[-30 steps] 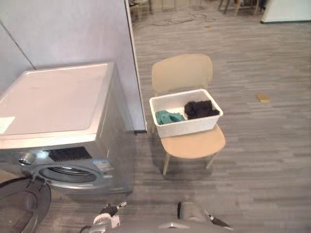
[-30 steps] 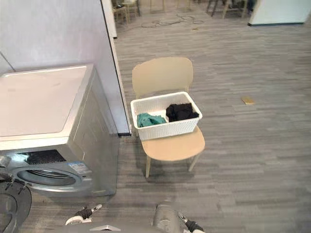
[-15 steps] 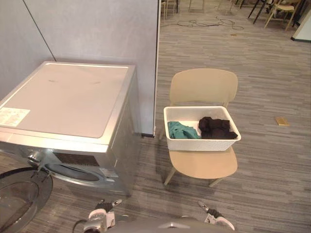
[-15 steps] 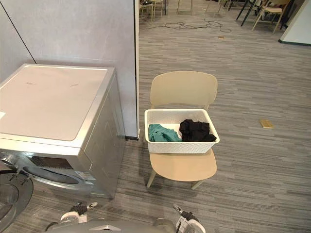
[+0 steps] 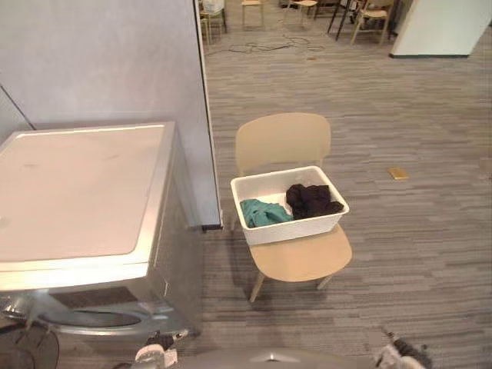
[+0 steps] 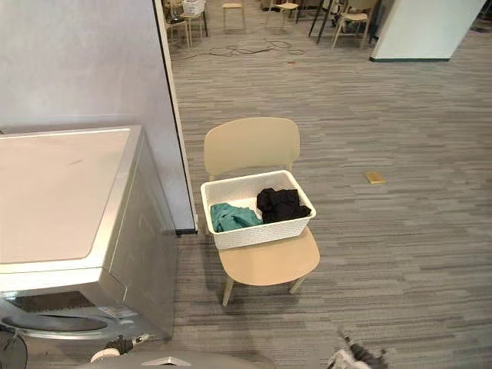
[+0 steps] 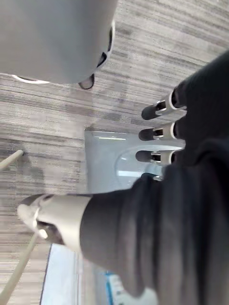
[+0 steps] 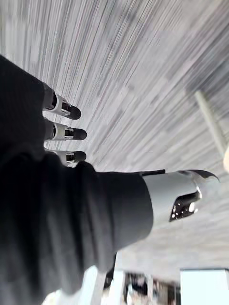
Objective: Pick up the laundry basket with both hands and put the clothes into the washing machine.
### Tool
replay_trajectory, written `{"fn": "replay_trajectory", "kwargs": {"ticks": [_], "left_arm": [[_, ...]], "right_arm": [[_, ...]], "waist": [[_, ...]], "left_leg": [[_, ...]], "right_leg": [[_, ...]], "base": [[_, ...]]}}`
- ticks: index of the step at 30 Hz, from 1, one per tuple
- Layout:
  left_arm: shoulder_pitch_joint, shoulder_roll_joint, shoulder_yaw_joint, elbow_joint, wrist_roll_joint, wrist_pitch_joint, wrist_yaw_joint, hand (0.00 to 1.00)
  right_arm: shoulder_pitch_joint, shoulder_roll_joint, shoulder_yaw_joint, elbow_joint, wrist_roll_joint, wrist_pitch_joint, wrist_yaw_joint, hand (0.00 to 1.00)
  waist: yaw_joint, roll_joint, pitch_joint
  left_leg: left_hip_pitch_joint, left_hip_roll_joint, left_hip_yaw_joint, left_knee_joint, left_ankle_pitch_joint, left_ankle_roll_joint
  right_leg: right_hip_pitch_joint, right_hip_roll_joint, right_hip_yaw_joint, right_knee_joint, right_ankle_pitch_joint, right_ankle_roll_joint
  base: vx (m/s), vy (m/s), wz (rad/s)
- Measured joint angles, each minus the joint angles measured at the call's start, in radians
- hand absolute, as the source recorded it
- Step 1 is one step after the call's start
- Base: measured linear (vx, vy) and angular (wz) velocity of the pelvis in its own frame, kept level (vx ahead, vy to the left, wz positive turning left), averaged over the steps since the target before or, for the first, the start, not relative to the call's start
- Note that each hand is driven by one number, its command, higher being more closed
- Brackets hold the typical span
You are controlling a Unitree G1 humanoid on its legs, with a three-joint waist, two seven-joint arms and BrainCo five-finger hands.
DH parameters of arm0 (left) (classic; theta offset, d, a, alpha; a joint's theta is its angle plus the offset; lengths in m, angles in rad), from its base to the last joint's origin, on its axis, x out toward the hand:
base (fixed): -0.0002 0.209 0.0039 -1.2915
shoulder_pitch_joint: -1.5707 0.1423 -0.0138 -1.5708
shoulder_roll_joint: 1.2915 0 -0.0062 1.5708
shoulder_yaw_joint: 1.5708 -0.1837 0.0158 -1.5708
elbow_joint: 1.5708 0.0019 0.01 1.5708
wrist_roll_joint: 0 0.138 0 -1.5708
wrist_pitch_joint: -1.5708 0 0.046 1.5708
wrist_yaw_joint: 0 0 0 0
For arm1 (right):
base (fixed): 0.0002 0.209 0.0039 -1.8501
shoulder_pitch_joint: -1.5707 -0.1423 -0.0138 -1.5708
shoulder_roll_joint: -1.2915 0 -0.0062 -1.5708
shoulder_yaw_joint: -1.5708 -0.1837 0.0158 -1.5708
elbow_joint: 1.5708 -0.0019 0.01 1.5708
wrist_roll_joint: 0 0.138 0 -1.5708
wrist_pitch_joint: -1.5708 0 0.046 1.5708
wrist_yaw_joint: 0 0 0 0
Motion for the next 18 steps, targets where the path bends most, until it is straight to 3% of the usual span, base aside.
{"fn": "replay_trajectory", "kwargs": {"ticks": [5, 10, 14, 18], "left_arm": [[0.005, 0.014, -0.091, -0.015, 0.014, -0.004, -0.001, 0.0], [-0.005, 0.041, -0.183, -0.015, 0.023, -0.006, -0.014, 0.0], [-0.015, 0.055, -0.211, -0.026, 0.035, -0.009, -0.033, 0.0], [-0.026, 0.078, -0.231, -0.042, 0.035, -0.017, -0.046, 0.0]], "right_arm": [[-0.059, -0.025, 0.089, -0.182, -0.111, -0.001, -0.014, 0.0], [-0.145, -0.126, 0.288, -0.269, -0.271, -0.002, 0.051, 0.0], [-0.263, -0.264, 0.424, -0.24, -0.345, -0.006, 0.126, 0.0], [-0.434, -0.403, 0.548, -0.077, -0.422, -0.019, 0.176, 0.0]], "waist": [[0.002, -0.008, 0.003], [0.01, -0.012, 0.011], [0.027, -0.013, 0.023], [0.047, -0.013, 0.049]], "left_leg": [[-0.016, -0.006, -0.014, 0.001, 0.001, 0.002], [-0.05, -0.015, -0.101, 0.002, 0.009, 0.012], [-0.092, -0.023, -0.176, 0.0, 0.034, 0.014], [-0.13, -0.027, -0.237, -0.001, 0.056, 0.013]], "right_leg": [[0.004, -0.001, 0.002, -0.05, 0.034, 0.001], [0.025, -0.01, -0.051, -0.093, 0.06, 0.001], [0.027, -0.019, -0.117, -0.095, 0.06, 0.0], [0.024, -0.02, -0.172, -0.095, 0.062, -0.002]], "base": [[-0.05, 0.0, -0.02], [-0.05, -0.025, 0.3], [-0.05, -0.038, 0.51], [-0.05, -0.036, 0.42]]}}
